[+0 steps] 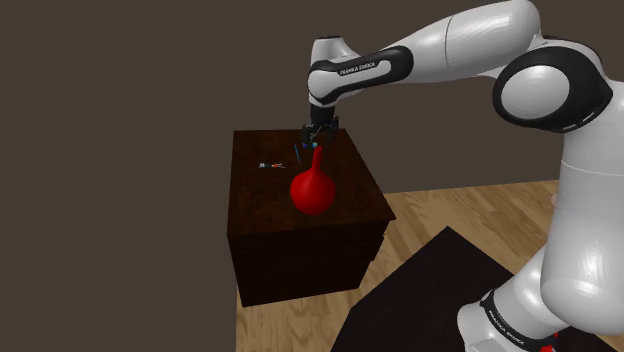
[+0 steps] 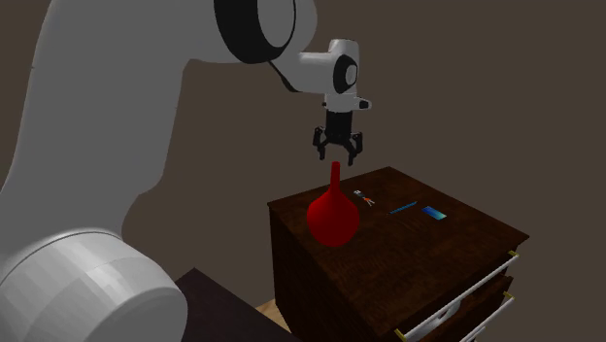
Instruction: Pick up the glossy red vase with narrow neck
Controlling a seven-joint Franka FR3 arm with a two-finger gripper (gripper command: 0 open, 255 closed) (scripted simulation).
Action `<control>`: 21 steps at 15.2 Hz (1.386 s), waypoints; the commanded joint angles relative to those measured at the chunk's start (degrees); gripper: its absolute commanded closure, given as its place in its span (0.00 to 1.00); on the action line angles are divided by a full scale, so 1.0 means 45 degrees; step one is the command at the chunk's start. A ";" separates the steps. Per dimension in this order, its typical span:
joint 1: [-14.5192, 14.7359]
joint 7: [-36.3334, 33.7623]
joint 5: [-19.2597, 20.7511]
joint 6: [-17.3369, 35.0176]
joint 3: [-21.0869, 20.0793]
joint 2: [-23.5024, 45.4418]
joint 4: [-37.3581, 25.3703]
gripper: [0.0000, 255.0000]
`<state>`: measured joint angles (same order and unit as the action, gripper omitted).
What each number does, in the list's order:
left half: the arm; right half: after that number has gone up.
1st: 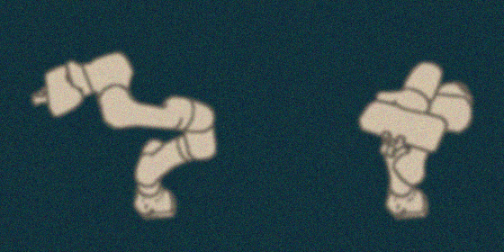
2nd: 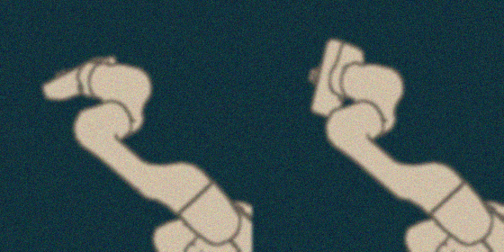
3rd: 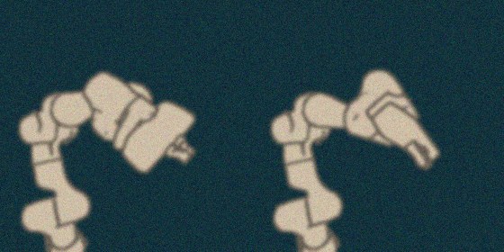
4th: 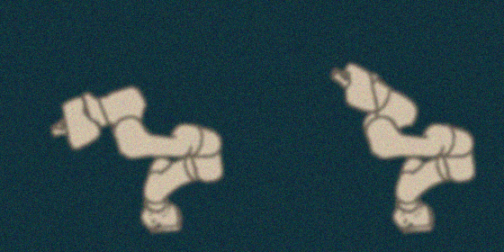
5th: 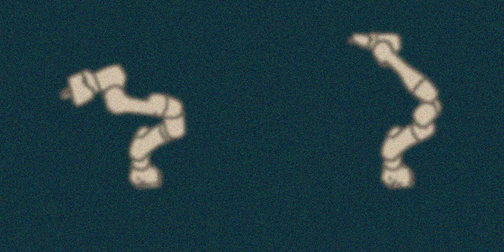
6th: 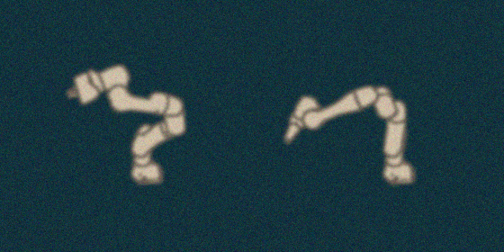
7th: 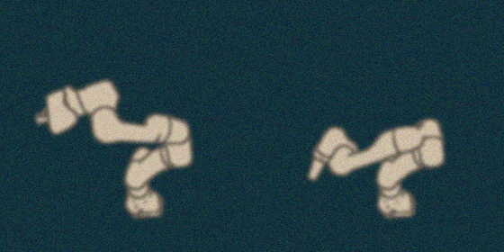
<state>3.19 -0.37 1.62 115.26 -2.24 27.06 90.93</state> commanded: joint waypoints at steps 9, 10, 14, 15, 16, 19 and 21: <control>0.0005 -0.0013 0.0014 0.0465 0.0006 0.0258 0.0202 1.00; 0.0005 -0.0013 0.0014 0.0465 0.0006 0.0257 0.0202 1.00; 0.0005 -0.0013 0.0013 0.0479 0.0006 0.0251 0.0222 1.00; 0.0004 -0.0010 0.0009 0.0340 0.0004 0.0181 0.0154 1.00; 0.0004 -0.0007 0.0006 0.0201 0.0002 0.0113 0.0083 1.00; 0.0002 0.0002 -0.0005 -0.0226 -0.0003 -0.0071 -0.0160 1.00; 0.0002 0.0008 -0.0012 -0.0515 -0.0006 -0.0184 -0.0337 1.00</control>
<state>3.26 -0.44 1.60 113.63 -2.28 26.49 89.94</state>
